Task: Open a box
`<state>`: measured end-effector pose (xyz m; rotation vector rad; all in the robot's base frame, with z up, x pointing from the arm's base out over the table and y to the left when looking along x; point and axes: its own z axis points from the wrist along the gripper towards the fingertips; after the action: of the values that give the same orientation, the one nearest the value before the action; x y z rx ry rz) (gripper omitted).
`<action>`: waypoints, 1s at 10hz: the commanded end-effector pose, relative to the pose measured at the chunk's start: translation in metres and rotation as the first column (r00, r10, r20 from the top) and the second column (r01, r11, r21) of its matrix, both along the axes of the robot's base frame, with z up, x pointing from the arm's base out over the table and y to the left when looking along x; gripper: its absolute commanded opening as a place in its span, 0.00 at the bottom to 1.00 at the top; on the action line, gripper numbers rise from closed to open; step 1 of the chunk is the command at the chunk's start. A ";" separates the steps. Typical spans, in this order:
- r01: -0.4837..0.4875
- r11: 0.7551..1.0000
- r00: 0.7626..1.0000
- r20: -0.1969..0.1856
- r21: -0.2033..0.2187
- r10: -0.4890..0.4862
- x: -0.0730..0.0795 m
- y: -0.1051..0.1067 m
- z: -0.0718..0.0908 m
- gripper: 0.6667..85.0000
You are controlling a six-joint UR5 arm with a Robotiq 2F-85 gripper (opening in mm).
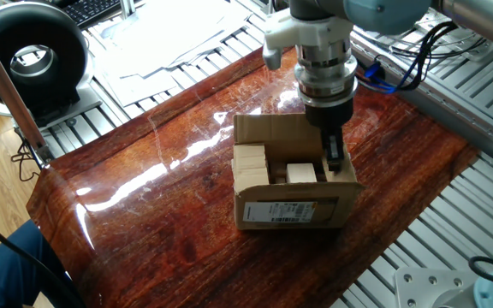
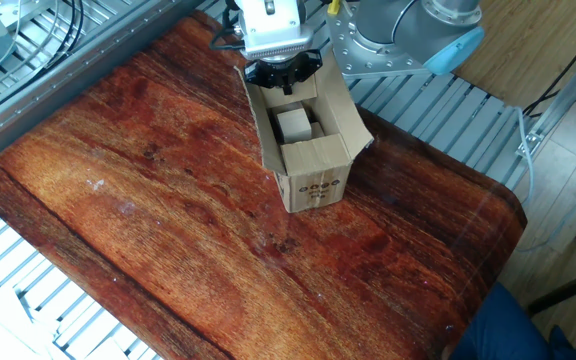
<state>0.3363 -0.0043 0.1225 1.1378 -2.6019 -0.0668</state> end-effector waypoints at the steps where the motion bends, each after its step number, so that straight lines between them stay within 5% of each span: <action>1: -0.011 0.999 0.999 -0.031 0.030 0.012 -0.001 0.002 0.015 0.00; 10: -0.038 0.997 0.995 -0.090 0.064 0.044 -0.012 -0.006 0.040 0.00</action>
<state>0.3282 -0.0102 0.1555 1.1694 -2.5242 -0.1544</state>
